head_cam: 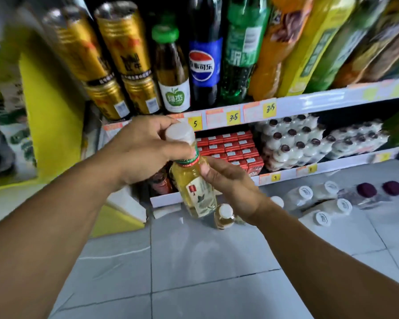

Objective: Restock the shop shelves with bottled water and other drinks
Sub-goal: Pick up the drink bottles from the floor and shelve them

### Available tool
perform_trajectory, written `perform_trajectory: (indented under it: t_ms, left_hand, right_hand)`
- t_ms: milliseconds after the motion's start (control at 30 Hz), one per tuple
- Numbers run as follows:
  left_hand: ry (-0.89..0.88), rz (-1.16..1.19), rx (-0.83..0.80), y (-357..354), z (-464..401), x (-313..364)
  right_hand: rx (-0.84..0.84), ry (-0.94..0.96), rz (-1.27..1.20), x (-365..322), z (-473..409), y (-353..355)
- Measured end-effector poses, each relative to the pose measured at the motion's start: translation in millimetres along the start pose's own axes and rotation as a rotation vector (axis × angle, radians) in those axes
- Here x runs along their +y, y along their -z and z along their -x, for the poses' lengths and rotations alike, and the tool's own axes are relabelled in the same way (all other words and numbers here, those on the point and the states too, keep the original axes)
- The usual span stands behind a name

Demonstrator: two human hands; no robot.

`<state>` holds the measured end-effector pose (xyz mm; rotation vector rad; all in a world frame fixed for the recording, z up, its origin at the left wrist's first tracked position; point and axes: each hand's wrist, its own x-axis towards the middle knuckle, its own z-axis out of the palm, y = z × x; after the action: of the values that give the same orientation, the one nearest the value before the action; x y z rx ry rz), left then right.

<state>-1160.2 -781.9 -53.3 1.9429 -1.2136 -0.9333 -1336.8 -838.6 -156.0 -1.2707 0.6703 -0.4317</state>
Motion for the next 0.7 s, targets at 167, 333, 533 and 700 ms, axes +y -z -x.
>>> perform_trajectory:
  t_ms: [167,333,533,700]
  left_hand:
    - [-0.092,0.144,0.056,47.3,21.7,78.3]
    - [-0.235,0.321,0.189,86.2,43.4,147.4]
    - [-0.423,0.419,0.244,116.6,60.2,212.4]
    - [-0.471,0.427,0.306,126.5,68.9,244.1]
  right_hand:
    - [0.037,0.151,0.076,-92.7,10.9,-6.0]
    - [-0.001,0.289,0.18,-183.9,32.7,-15.3]
    - [-0.025,0.366,0.276,-261.1,51.0,-26.6]
    - [0.031,0.426,0.339,-298.1,56.6,-30.4]
